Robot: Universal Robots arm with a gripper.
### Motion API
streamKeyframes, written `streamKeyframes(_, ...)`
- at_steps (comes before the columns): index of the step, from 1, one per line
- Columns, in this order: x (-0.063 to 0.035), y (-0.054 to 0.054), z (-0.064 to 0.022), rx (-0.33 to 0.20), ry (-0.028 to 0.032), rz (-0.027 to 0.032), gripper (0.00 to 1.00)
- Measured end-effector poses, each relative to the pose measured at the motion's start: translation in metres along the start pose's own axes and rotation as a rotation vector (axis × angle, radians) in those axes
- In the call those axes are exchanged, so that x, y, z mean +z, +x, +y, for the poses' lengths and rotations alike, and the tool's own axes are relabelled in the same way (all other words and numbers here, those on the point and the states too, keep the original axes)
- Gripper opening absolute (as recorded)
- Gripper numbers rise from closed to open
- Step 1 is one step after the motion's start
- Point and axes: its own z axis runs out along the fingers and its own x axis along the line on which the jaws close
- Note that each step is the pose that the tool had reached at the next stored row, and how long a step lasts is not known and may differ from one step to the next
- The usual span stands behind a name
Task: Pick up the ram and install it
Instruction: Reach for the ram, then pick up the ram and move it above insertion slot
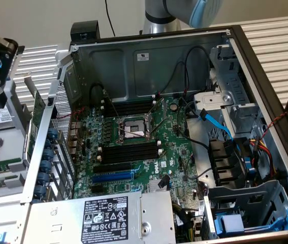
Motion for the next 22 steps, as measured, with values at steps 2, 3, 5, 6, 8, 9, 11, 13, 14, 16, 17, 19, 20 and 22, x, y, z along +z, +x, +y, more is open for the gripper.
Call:
streamKeyframes(2, 0.0033, 0.009, -0.0008, 0.000, 0.0000, -0.0002, 0.11)
streamKeyframes(3, 0.0044, 0.013, -0.0011, 0.000, 0.0000, -0.0001, 0.11)
streamKeyframes(5, 0.0061, 0.022, -0.0018, 0.000, 0.0000, -0.0002, 0.11)
streamKeyframes(6, 0.0066, 0.027, -0.0022, 0.000, 0.0001, 0.0000, 0.11)
streamKeyframes(8, 0.0072, 0.036, -0.0029, 0.000, -0.0002, -0.0001, 0.11)
streamKeyframes(9, 0.0074, 0.041, -0.0032, 0.000, -0.0006, -0.0006, 0.11)
streamKeyframes(11, 0.0080, 0.050, -0.0039, 0.000, -0.0012, -0.0010, 0.11)
streamKeyframes(13, 0.0086, 0.055, -0.0043, 0.000, -0.0013, -0.0011, 0.11)
streamKeyframes(14, 0.0089, 0.058, -0.0045, 0.000, -0.0012, -0.0011, 0.11)
streamKeyframes(16, 0.0096, 0.062, -0.0048, 0.000, -0.0012, -0.0011, 0.11)
streamKeyframes(17, 0.0099, 0.065, -0.0050, 0.000, -0.0013, -0.0011, 0.11)
streamKeyframes(19, 0.0108, 0.069, -0.0054, 0.000, -0.0012, -0.0011, 0.11)
streamKeyframes(20, 0.0113, 0.070, -0.0054, 0.000, -0.0013, -0.0011, 0.11)
streamKeyframes(22, 0.0123, 0.071, -0.0056, -0.001, -0.0013, -0.0012, 0.11)
